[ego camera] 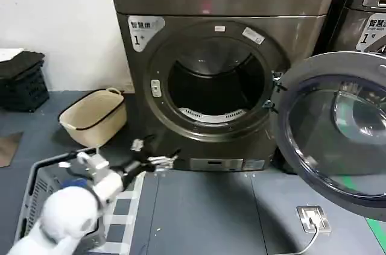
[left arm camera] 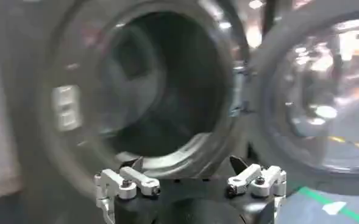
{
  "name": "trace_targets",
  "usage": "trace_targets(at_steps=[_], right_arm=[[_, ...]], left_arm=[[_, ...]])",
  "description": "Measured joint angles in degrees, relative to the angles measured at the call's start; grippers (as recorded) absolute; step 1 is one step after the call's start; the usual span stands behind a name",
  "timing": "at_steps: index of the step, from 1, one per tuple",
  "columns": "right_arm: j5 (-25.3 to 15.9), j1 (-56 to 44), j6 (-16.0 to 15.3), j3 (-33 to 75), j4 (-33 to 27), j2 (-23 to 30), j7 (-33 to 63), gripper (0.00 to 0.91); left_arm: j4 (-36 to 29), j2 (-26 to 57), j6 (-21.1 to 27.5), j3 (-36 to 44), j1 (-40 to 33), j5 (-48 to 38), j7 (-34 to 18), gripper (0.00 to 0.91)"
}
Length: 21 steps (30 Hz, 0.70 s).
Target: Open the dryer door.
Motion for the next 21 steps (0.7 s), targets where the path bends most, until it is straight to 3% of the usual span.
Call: trace_targets(at_steps=[6, 13, 21], right_arm=[[0.21, 0.83, -0.28, -0.31, -0.61, -1.15, -0.55, 0.907], [0.80, 1.32, -0.64, -0.49, -1.05, -1.53, -0.95, 0.907], [0.97, 1.63, -0.96, -0.52, -0.44, -1.41, -1.07, 0.907]], left_arm=[[-1.60, 1.34, 6.93, -9.96, 6.85, -8.26, -7.62, 0.907], [-2.55, 2.88, 7.13, -20.64, 14.58, -23.29, -20.34, 0.907], [-0.62, 6.19, 7.11, -24.94, 21.72, -41.69, -37.04, 0.907]])
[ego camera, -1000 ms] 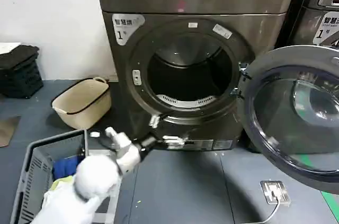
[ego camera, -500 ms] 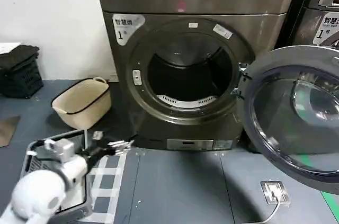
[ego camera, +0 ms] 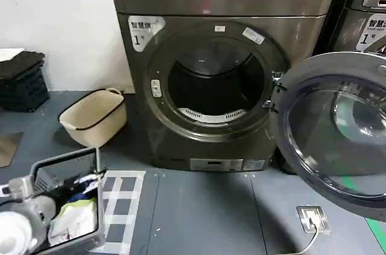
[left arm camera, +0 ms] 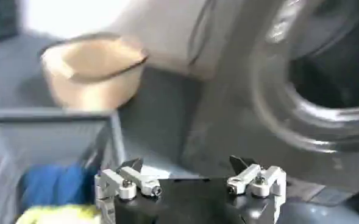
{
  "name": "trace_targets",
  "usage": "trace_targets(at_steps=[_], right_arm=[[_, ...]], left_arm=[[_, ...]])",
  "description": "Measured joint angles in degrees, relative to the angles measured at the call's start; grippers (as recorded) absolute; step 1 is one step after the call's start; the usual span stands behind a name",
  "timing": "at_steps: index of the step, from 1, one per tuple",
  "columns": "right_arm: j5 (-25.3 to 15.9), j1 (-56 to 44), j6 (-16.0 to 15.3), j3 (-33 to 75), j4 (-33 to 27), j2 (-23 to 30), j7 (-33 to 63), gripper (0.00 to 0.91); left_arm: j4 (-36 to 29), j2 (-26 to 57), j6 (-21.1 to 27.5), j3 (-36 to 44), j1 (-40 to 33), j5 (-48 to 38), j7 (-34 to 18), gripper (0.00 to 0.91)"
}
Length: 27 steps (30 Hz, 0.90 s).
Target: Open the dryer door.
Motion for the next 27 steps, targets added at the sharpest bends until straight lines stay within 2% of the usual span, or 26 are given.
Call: trace_targets(at_steps=[7, 15, 22, 27], right_arm=[[0.00, 0.35, 0.24, -0.16, -0.40, 0.37, -0.02, 0.907], [0.23, 0.68, 0.74, -0.28, -0.89, 0.39, -0.16, 0.907], [0.97, 1.38, 1.42, -0.62, -1.29, 0.35, -0.25, 0.907], [2.08, 1.89, 3.23, -0.76, -1.40, 0.59, -0.36, 0.907]], left_arm=[[4.22, 4.64, -0.04, -2.63, 3.86, -14.27, -9.93, 0.907], [12.54, 8.64, -0.08, -2.90, 3.04, -26.65, -18.92, 0.907], [17.91, 10.68, -0.07, -4.55, 4.79, -37.07, -24.23, 0.907], [21.00, 12.05, -0.08, -4.93, 5.03, -40.41, -25.05, 0.907]])
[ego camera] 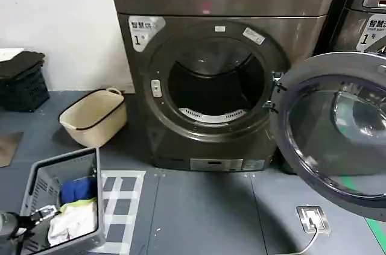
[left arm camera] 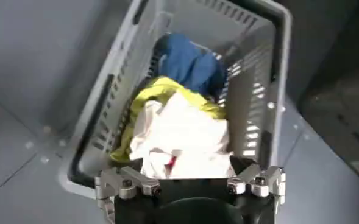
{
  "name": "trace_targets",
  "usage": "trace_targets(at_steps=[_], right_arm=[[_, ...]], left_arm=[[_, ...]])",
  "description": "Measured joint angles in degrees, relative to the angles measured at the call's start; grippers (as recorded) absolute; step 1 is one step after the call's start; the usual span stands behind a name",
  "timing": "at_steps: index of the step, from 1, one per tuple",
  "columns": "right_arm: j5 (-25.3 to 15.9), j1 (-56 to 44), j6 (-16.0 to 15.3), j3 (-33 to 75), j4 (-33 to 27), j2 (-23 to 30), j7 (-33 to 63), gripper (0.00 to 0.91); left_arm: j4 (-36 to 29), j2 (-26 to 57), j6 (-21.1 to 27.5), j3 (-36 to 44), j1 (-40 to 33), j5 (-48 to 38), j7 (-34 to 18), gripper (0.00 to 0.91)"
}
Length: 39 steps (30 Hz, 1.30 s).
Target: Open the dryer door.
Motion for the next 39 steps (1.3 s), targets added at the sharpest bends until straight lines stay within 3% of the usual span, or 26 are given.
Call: trace_targets(at_steps=[12, 39], right_arm=[[2.33, 0.11, 1.89, 0.41, 0.32, 0.00, 0.44, 0.907], [0.76, -0.04, 2.32, 1.60, -0.77, 1.20, 1.26, 0.907]], left_arm=[[1.86, 0.86, 0.02, 1.19, -0.83, -1.20, -0.23, 0.907], [2.12, 0.44, 0.03, 3.15, -1.44, -0.40, -0.06, 0.907]])
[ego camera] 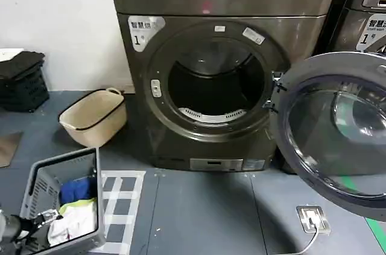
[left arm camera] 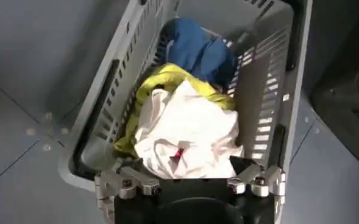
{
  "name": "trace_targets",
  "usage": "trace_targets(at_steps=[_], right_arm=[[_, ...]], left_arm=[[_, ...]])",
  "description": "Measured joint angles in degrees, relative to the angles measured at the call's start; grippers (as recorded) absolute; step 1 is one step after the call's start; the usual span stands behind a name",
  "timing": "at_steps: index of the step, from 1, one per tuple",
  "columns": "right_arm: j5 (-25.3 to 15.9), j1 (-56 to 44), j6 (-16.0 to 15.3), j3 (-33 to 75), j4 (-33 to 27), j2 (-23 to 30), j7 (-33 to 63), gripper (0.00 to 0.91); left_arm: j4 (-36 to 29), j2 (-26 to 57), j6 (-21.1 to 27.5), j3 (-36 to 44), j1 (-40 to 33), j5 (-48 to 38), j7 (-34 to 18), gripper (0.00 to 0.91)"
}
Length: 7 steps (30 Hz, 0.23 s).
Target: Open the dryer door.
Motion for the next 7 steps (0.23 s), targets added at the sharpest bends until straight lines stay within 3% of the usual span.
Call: trace_targets(at_steps=[7], right_arm=[[0.52, 0.21, -0.52, -0.03, -0.16, 0.63, 1.28, 0.907]], left_arm=[[0.05, 0.06, 0.00, 0.00, 0.02, 0.10, 0.10, 0.907]])
